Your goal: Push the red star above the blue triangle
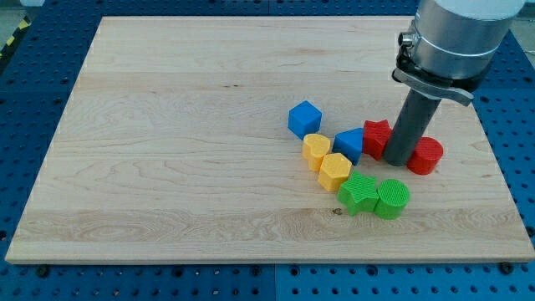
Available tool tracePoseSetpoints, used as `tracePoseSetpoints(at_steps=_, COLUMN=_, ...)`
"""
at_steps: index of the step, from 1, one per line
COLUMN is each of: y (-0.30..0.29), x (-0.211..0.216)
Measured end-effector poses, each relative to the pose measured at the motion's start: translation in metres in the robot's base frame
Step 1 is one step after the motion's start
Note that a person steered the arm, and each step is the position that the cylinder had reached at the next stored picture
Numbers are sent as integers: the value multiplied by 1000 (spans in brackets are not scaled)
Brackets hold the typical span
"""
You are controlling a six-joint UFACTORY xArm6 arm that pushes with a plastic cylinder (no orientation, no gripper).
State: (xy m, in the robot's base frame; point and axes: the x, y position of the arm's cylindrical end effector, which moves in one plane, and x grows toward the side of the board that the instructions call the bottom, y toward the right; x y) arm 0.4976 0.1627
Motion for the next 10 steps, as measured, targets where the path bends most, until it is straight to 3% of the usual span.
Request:
tracePoseSetpoints(at_steps=1, y=0, x=-1)
tracePoseSetpoints(at_steps=3, y=0, x=-44)
tracePoseSetpoints(at_steps=5, y=-49, x=-29)
tracePoseSetpoints(at_steps=7, y=-60, x=-44)
tracePoseSetpoints(at_steps=8, y=-78, x=-17)
tracePoseSetpoints(at_steps=10, y=-115, x=-46)
